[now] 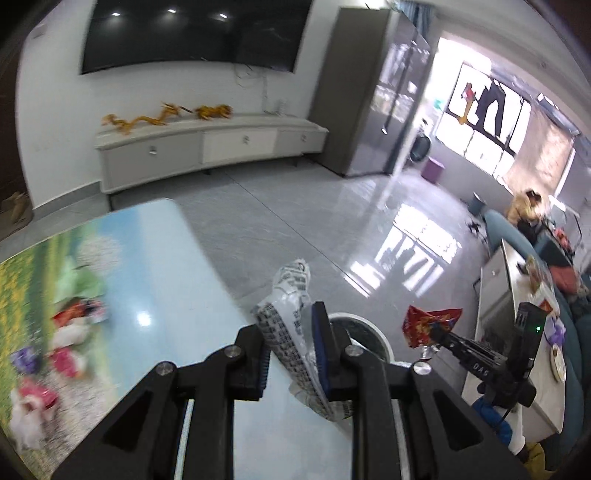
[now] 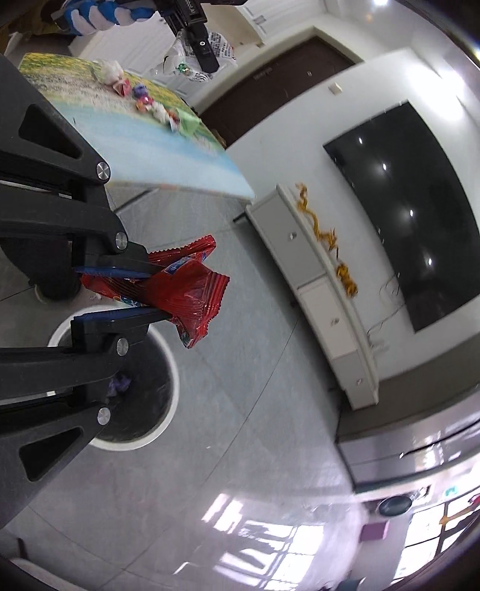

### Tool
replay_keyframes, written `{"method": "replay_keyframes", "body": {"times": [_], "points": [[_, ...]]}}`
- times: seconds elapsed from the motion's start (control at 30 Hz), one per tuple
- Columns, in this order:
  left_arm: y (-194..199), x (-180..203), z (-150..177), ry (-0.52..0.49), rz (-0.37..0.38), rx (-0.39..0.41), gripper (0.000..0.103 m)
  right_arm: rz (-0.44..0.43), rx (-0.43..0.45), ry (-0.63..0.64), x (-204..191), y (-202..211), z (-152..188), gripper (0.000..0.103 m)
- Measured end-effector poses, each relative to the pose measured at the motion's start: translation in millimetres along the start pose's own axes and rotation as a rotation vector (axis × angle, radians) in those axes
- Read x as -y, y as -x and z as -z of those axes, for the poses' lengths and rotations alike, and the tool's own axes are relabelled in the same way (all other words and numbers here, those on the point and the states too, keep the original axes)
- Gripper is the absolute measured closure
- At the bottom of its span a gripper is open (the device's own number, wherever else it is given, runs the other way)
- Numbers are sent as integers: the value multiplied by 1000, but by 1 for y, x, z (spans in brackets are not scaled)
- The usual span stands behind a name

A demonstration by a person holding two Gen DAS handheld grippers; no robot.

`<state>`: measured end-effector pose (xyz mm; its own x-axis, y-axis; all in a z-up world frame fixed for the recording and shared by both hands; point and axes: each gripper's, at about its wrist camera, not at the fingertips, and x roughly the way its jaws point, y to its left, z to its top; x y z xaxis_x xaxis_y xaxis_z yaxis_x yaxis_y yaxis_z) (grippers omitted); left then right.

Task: Collect trash
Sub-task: 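Carry both bags over the bin and open both tools to drop them, then move both open tools back toward the table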

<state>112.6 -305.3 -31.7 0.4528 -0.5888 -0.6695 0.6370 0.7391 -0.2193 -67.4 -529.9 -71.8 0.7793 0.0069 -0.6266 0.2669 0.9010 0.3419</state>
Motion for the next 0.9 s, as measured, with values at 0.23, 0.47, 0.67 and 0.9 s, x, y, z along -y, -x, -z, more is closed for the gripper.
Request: {"method": "replay_keyframes", "body": {"times": [0.23,0.47,0.67,0.9], "points": [[-107,69,-1,-105,60,-145,82,66,-59,-107,60,-27,8,87],[-177,107,1,-137,97,-217,45,98,-116,-185,96,-52,14,85],[-191,110,0,-138,119,-239,44,127,-142,-195,103,-61,18,66],[-157,101,-1,-155,63,-176,43,159,-125,-165,85,-49,15,65]]}}
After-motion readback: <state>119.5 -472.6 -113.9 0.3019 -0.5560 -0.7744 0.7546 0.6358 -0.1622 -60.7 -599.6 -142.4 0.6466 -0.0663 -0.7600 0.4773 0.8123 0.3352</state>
